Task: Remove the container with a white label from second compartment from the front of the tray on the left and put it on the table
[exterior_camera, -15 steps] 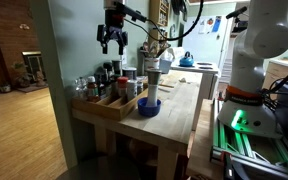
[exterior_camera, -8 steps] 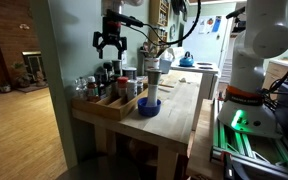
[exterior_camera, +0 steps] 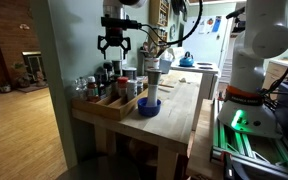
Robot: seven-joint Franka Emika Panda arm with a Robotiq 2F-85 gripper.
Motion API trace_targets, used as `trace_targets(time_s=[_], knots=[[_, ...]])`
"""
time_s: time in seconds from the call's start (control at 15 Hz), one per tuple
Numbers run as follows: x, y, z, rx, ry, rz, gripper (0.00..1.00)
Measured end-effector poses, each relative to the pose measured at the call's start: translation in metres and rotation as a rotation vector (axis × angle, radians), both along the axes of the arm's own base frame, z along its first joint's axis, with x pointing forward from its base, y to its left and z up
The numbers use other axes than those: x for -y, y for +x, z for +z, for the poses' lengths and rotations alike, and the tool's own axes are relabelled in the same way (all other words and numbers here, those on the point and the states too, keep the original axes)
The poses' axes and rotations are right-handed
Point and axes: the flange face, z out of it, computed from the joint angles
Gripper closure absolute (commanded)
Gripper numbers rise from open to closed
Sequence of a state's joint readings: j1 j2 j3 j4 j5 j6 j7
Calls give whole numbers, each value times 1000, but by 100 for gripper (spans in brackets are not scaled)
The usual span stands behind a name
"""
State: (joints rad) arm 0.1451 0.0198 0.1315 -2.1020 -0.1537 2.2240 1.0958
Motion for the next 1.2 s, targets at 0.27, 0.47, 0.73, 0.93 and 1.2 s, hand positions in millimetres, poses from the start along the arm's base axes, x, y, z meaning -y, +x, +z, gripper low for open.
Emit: trace_targets(time_s=[0.27, 0.47, 0.73, 0.93, 1.2], knots=[[-14, -6, 1, 6, -3, -14, 0], [-13, -6, 1, 6, -3, -16, 0], [-12, -3, -3, 0, 0, -20, 0], [-12, -1, -18, -27, 4, -38, 0], [-16, 1, -41, -78, 42, -67, 0]])
